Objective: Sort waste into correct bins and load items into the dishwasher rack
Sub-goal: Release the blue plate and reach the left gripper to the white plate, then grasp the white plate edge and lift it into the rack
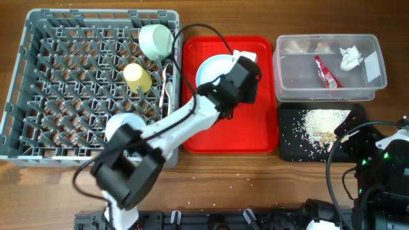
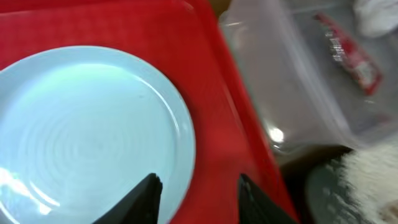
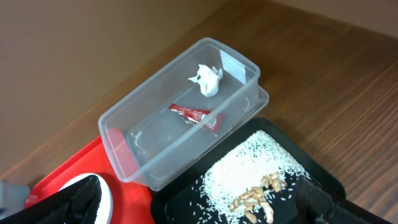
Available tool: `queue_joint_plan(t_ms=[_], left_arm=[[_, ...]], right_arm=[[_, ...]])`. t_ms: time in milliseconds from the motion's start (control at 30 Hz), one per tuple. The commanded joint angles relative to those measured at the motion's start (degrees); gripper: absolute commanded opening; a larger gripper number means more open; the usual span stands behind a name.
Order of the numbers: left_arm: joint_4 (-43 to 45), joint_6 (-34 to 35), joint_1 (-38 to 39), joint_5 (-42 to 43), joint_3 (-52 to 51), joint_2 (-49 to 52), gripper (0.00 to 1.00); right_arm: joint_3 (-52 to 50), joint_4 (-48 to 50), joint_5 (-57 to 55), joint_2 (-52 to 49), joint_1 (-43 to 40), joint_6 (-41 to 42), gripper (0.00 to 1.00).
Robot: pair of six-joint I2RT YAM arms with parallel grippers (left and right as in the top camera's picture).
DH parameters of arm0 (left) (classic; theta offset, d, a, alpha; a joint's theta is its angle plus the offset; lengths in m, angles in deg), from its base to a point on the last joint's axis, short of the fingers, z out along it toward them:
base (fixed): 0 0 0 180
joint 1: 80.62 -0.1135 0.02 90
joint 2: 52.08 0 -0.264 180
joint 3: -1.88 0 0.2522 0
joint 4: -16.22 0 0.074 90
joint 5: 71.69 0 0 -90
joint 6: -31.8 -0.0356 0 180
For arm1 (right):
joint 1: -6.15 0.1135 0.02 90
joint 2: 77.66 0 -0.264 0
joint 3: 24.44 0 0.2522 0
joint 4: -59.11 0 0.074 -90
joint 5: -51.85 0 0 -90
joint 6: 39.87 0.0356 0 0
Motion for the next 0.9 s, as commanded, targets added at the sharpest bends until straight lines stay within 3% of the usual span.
queue_joint_plan(t_ms=[0,133,267,333,367,400,500,600,733,833,867], left_arm=[[4.31,0.50,0.02,-3.87,0.28,7.32,0.41],[6.80,0.50,0.02,-3.43,0.28,13.77,0.42],[3.41,0.50,0.15,-1.99,0.28,15.12,0.41],[0.98,0.52,0.11,-1.99,0.28,15.10,0.35],[-1.01,0.52,0.11,-1.99,0.28,15.06,0.13],[-1.95,0.52,0.17,-1.97,0.28,14.91,0.04],[-2.95,0.50,0.15,-2.01,0.31,11.61,0.04],[-4.66,0.50,0.15,-1.97,0.31,-0.57,0.04],[-13.49,0.50,-1.95,2.29,0.31,-26.49,0.04],[-27.41,0.55,-13.09,16.63,0.31,-41.48,0.04],[-32.81,0.50,-20.50,22.86,0.31,-44.59,0.04]], right_arm=[[0.48,0.20,0.24,0.26,-0.15,0.35,1.00],[0.48,0.20,0.24,0.26,-0.15,0.37,1.00],[0.48,0.20,0.24,0.26,-0.15,0.35,1.00],[0.48,0.20,0.24,0.26,-0.15,0.35,1.00],[0.48,0.20,0.24,0.26,-0.15,0.35,1.00],[0.48,0.20,0.24,0.26,-0.15,0.35,1.00],[0.48,0.20,0.24,0.26,-0.15,0.35,1.00],[0.48,0.20,0.24,0.26,-0.15,0.35,1.00],[0.48,0.20,0.24,0.26,-0.15,0.35,1.00],[0.48,0.20,0.24,0.26,-0.15,0.35,1.00],[0.48,0.20,0.24,0.26,-0.15,0.37,1.00]])
